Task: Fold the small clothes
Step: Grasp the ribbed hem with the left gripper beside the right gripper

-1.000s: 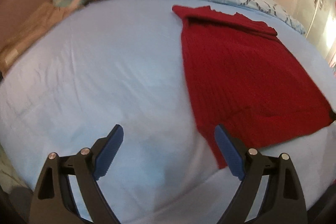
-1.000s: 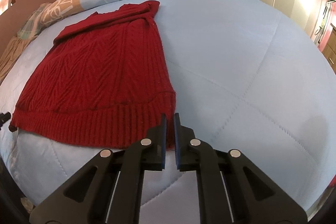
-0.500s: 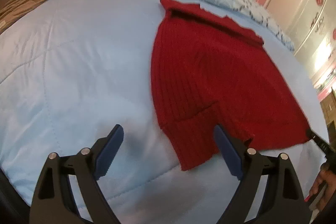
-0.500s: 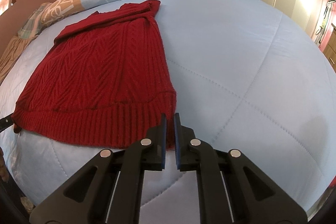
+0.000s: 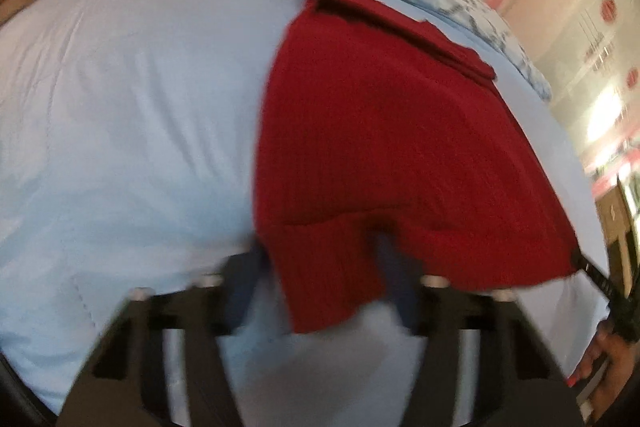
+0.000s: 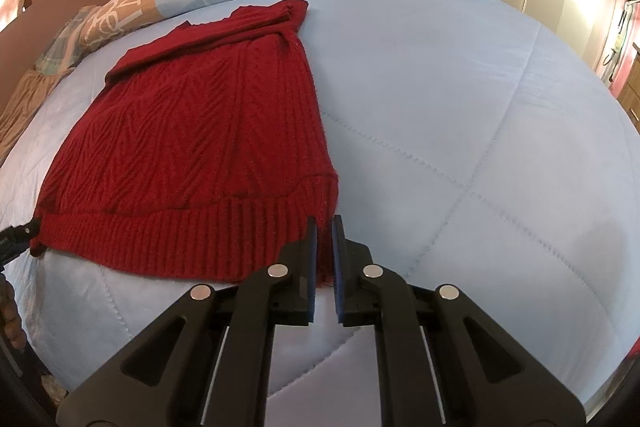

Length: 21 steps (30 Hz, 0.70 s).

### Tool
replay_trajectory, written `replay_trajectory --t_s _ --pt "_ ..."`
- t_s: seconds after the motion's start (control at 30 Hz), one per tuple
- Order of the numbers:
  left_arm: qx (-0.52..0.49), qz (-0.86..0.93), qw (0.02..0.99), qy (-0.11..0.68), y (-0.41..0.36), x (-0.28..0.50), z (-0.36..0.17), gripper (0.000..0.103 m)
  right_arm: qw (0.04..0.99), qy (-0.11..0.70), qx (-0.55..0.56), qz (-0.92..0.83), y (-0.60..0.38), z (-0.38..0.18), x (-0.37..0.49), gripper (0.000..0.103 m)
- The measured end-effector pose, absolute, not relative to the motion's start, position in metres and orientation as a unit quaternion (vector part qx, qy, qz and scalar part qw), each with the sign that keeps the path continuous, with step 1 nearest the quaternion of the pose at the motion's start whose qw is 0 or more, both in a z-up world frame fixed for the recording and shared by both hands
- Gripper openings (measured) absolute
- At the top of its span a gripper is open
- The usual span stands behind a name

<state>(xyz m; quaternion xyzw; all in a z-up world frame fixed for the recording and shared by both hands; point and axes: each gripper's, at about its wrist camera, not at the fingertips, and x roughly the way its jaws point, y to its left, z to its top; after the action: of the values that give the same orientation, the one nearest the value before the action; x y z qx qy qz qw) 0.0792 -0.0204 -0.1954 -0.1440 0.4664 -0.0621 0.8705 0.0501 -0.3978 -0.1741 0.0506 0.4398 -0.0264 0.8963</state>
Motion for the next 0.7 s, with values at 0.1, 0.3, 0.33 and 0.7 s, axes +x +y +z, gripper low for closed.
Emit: replay_trajectory --t_s 0.1,0.3,0.33,0.7 --pt "-0.135 -0.069 0.873 0.463 -0.023 0.078 -0.193 0.024 0.897 0.438 0.050 -0.025 -0.397 -0.173 0.049 0.007" --pt "-0.127 -0.064 0.883 0.448 -0.017 0.072 -0.182 0.015 0.900 0.432 0.055 -0.019 -0.398 -0.169 0.048 0.007" --pt "-0.127 -0.063 0.883 0.447 -0.016 0.072 -0.181 0.015 0.900 0.432 0.058 -0.018 -0.399 -0.168 0.047 0.007" --pt "-0.106 -0.051 0.891 0.439 0.006 0.066 -0.158 0.015 0.900 0.429 0.081 0.006 -0.392 -0.153 0.030 0.007"
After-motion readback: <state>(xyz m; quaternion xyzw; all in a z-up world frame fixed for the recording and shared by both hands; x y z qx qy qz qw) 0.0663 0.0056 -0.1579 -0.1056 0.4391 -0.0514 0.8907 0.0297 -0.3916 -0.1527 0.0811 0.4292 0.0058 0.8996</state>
